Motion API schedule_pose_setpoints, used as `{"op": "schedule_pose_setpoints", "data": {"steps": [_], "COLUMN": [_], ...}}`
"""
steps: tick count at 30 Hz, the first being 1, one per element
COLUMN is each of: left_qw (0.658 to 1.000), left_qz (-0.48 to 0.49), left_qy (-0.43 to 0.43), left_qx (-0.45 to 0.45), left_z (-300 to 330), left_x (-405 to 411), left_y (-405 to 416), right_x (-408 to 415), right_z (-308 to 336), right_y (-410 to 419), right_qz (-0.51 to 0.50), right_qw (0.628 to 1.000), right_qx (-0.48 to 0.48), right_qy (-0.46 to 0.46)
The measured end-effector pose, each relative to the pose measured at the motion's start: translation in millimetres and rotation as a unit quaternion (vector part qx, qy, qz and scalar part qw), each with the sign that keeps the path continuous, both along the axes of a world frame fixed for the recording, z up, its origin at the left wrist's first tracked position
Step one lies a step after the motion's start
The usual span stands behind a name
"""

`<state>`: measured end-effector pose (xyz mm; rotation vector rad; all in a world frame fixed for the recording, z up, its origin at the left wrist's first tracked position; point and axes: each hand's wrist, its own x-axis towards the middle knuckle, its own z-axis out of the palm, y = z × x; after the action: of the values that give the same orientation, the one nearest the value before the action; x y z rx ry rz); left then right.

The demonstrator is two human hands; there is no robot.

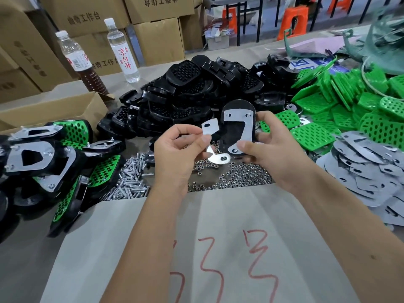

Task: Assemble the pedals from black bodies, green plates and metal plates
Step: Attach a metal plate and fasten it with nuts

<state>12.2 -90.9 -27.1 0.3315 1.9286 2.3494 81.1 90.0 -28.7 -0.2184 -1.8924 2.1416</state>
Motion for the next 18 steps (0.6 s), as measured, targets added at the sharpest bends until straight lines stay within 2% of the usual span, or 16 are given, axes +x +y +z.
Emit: {"op": "schedule_pose_setpoints", "data": {"steps": [7, 12, 18], "left_qw": [1.0, 0.999, 0.999], "left_qz": [-0.001, 0.02, -0.02], "left_qy": [-0.008, -0.005, 0.028], "left_qx": [-0.004, -0.05, -0.014], "left_z": [-0.3, -1.4, 2.2], "left_x": [7.5, 6.7, 8.3], "left_y": [9.5, 8.1, 9.0], "right_x": [-1.6, -2.7, -4.2], "right_z": [-1.3, -2.2, -4.9], "right_y": [-3.7, -5.2, -8.2], "right_qz": [0.015, 0.039, 0.058], "right_qw": [1.0, 0.999, 0.997], "right_qx": [0.022, 0.027, 0.037], "right_qy": [0.015, 0.017, 0.029]}}
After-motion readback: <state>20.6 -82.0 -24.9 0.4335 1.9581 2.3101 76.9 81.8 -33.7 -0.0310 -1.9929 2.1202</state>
